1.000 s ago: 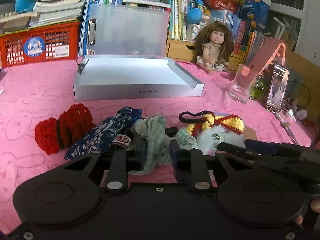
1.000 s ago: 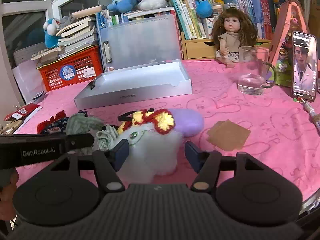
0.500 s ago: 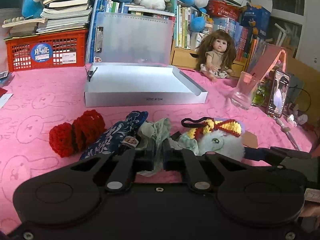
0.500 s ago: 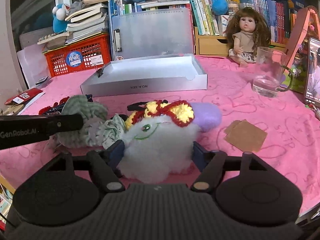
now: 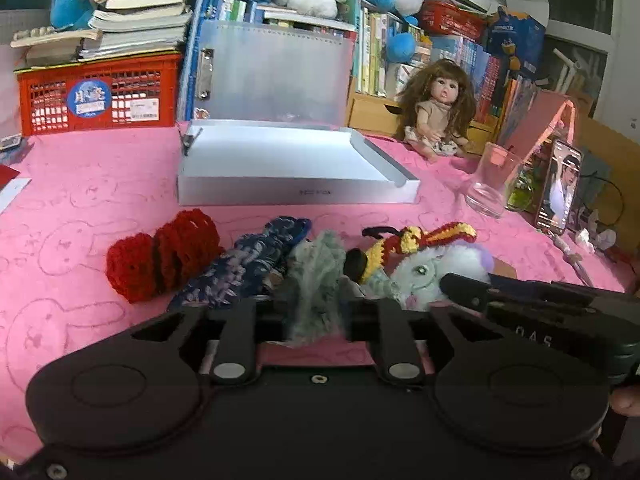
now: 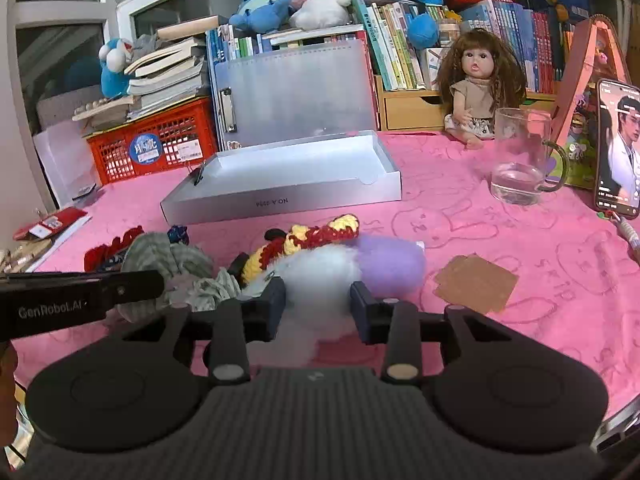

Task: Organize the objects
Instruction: 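Lift and carry both held toys toward the white box tray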

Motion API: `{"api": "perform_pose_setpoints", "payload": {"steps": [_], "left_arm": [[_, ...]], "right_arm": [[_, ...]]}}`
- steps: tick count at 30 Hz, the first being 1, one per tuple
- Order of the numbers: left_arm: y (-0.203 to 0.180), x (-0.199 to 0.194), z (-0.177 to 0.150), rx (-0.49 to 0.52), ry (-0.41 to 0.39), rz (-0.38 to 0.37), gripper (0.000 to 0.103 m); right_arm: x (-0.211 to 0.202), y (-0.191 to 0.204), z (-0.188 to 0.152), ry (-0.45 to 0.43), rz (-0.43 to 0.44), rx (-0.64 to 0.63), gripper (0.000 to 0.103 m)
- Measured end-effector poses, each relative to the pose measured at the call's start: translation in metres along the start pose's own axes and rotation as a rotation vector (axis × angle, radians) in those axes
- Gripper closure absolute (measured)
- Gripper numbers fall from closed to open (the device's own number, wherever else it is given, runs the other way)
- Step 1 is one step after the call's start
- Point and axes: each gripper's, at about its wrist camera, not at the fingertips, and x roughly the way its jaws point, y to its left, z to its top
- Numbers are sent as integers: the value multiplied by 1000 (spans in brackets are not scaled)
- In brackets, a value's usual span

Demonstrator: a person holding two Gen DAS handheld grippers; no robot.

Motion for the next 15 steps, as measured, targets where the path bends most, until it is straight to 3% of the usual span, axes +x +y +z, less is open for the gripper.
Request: {"api": "perform_pose_setpoints", "payload": {"steps": [5,11,15], "left_arm": [[-7,7,-4,26,18,-7,56],[-3,20,-1,-22,32,-33,52],[0,27,0,-43,28,-64,57]], "right_arm": [[-3,7,-4,-12,-38,-86,32],[-4,5,-9,12,14,-84,24],[-1,9,-14,38,40,-116,21]]}}
